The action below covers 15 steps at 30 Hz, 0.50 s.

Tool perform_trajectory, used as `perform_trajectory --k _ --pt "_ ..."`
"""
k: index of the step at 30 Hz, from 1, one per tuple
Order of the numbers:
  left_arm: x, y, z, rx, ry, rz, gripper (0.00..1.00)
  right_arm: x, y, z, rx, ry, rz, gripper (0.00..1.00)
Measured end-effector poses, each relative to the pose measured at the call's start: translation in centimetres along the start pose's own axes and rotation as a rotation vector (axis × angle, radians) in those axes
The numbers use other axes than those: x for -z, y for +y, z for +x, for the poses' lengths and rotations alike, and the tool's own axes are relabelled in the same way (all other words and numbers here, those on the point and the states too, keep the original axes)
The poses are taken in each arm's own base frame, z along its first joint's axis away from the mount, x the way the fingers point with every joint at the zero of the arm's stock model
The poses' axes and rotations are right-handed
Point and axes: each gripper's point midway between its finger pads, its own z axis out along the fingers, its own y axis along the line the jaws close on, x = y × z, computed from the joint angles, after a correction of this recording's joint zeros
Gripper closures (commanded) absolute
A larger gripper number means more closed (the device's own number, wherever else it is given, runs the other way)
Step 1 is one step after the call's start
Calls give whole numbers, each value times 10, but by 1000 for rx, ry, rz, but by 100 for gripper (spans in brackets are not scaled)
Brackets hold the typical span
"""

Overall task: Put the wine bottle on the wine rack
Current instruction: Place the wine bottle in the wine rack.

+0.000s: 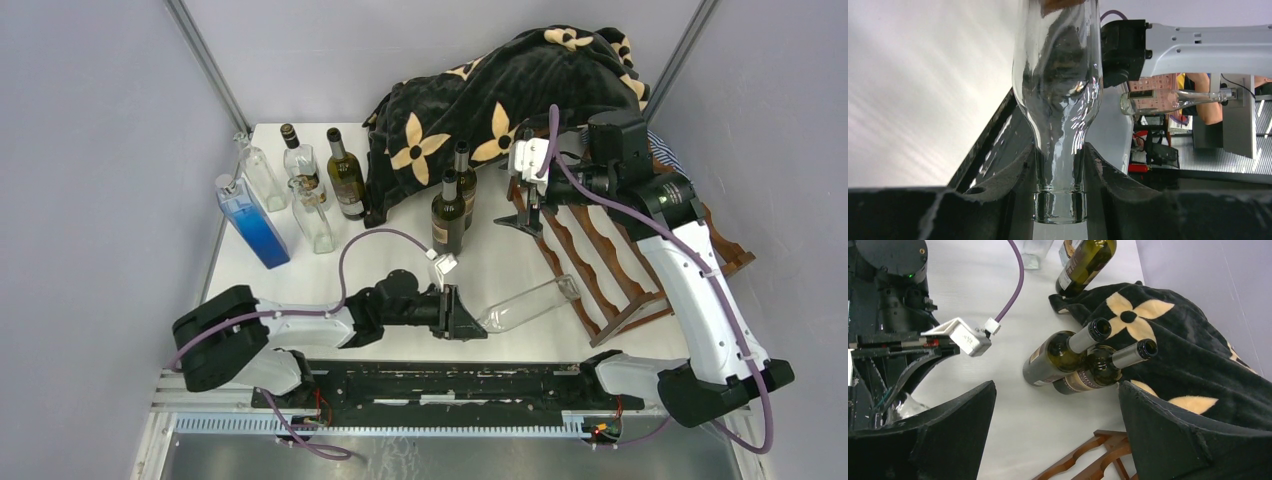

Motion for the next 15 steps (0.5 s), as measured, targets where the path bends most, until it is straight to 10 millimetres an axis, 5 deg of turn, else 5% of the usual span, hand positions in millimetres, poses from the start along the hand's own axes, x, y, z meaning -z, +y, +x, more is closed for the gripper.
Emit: perform_trajectory --k 8,15 --pt "-36 -1 2 -14 29 26 98 2 -5 7 -29 9 21 2" --pt "-43 1 9 -12 55 24 98 6 -3 8 -24 5 35 2"
